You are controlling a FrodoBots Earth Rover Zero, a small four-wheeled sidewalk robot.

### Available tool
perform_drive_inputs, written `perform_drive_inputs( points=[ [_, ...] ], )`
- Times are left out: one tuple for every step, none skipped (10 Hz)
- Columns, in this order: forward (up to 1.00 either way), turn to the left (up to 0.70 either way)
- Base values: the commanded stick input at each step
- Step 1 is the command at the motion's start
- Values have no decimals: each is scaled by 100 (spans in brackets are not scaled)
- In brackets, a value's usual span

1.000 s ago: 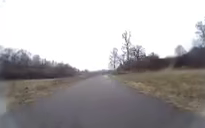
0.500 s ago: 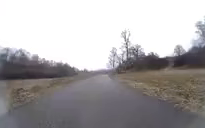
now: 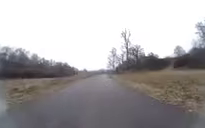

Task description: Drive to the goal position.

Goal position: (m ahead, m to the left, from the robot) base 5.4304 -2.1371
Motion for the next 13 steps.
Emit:
perform_drive_inputs(
  points=[
    [70,0],
    [70,0],
    [70,0],
    [70,0],
    [70,0],
    [70,0],
    [70,0],
    [70,0],
    [70,0],
    [70,0],
    [70,0],
    [70,0],
    [70,0]
  ],
)
